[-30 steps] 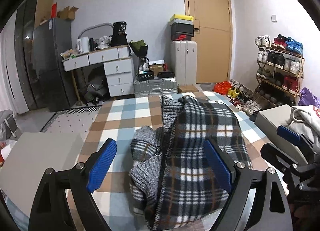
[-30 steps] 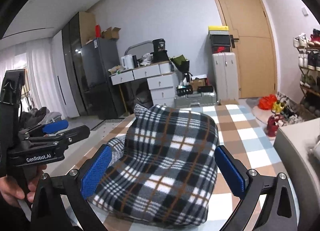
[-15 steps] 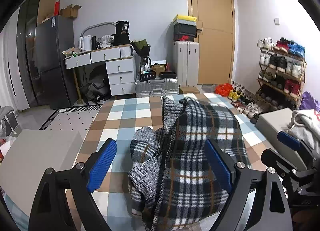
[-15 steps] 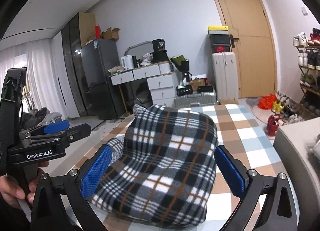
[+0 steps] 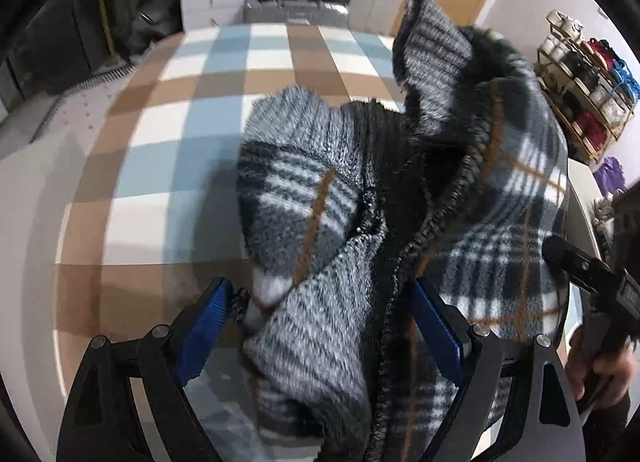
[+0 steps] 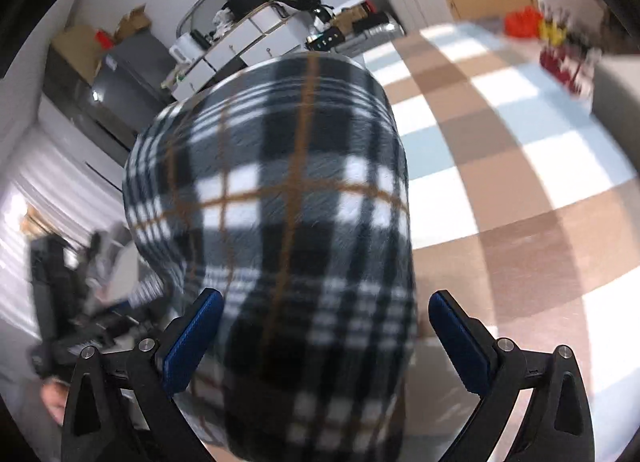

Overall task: Fold large clothes
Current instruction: 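Lift the plaid bundle with both grippers and carry it toward the grey dresser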

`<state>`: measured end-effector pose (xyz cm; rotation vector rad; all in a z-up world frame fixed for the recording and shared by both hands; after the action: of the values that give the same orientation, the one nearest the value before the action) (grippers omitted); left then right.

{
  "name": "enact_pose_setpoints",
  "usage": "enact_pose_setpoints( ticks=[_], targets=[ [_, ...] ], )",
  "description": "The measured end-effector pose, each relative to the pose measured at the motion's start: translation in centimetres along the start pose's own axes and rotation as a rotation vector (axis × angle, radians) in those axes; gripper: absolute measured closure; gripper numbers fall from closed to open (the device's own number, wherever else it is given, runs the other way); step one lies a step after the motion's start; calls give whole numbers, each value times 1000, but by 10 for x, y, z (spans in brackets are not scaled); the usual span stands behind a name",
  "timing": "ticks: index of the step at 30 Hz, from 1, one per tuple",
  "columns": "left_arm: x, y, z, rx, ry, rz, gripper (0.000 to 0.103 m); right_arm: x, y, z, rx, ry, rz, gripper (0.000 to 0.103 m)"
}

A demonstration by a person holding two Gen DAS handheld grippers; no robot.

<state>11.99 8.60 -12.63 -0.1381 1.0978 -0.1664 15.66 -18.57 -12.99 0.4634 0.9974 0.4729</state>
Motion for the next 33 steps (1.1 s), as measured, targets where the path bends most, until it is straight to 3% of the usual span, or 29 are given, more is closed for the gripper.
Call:
enact_pose_setpoints(
  ticks=[3,6,8,9,10,11,13,15,18,20,27,33],
  targets=[
    [10,4,1,-19,56,-70,17,21,-2,4,36,112,95,1],
    [25,5,-1,-60,158,-224,17,34,0,6,58,163,149,4],
    [30,5,-4,-97,216,-313,26,38,2,7,35,180,164,7],
    [29,4,-4,-93,219,-324,35,37,1,6,33,180,174,13],
    [25,0,-5,-71,223,-332,50,35,0,7,32,179,178,16],
    [19,-6,-5,-49,224,-340,55,32,-2,7,29,180,187,21],
    [9,-16,-7,8,222,-315,67,27,-2,6,26,169,203,27],
    [-1,-27,-11,51,234,-291,70,19,5,1,-20,144,180,32],
    [-18,-38,-14,68,235,-285,72,6,29,-6,-152,66,58,38],
    [-32,-42,-15,88,218,-244,72,-2,50,-11,-190,44,52,42],
    [-87,-17,-21,25,158,-275,72,-20,94,-13,-192,26,117,46],
    [-173,33,-22,-28,32,-243,72,-21,200,4,-287,13,188,46]
  ],
)
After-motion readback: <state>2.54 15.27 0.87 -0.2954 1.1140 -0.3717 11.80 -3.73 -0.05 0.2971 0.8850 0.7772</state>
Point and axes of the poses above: each gripper's, at about its wrist camera, not at the fingertips, and x roughly the way its jaws point, y to its left, z to its top, the point moved 4 cm from there along x, roughly the way its jaws point, and after that the axes turned 2 degrees about -y, right-handed, at the moved point
